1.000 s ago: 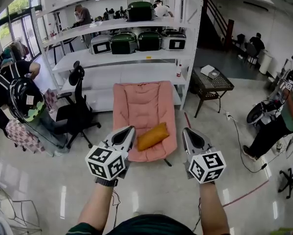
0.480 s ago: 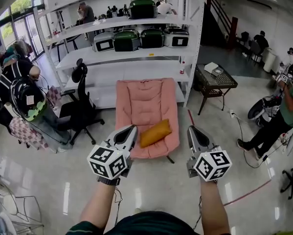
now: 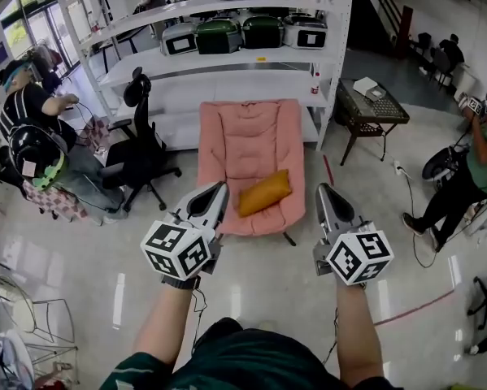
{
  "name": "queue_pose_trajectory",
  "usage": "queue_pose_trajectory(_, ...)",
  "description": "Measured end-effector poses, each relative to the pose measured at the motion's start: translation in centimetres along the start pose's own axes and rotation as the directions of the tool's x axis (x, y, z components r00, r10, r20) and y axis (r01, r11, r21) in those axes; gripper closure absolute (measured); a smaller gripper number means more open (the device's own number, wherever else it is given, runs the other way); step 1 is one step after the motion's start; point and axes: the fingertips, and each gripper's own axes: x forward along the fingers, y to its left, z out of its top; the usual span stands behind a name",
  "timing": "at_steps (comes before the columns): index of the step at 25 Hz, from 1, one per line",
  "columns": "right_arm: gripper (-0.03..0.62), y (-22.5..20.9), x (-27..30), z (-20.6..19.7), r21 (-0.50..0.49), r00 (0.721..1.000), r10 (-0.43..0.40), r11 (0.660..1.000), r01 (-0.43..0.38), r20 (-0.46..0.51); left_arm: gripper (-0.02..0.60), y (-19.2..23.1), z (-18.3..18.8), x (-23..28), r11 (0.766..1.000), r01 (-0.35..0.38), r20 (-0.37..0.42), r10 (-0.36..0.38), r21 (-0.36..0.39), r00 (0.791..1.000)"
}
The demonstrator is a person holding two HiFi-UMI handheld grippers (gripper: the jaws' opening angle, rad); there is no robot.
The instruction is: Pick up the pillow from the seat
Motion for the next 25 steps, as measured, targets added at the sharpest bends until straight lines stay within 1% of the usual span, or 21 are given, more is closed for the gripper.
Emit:
queue_pose_trajectory(7, 0.591, -1.0, 2.1, -1.1, 0.018, 1.000, 0.008, 1.000, -0.008, -0.015, 0.577, 1.6, -0.8, 1.2, 1.000, -0.024, -0.004, 0.024, -0.011, 1.000)
queue_pose_trajectory(12, 0.590, -1.8, 4.6, -2.3, 0.019, 0.999, -0.002, 1.000, 0.003, -0.037, 0.577, 3.8, -1.7, 3.1, 0.999, -0.017, -0.012, 0.017, -0.028, 1.000)
queue_pose_trajectory(20, 0.589, -3.8, 11.4, -5.7, 0.032, 0.996, -0.050, 0.998, 0.053, -0.074, 0.577, 9.8, -3.4, 8.3, 0.999, 0.030, -0.013, -0.031, -0.030, 0.999)
queue_pose_trajectory(25, 0.589, -4.7, 17.1, -8.5, 0.040, 0.990, -0.078, 0.996, 0.083, -0.114, 0.577, 15.1, -4.7, 12.3, 0.997, 0.061, -0.029, -0.062, -0.051, 0.998)
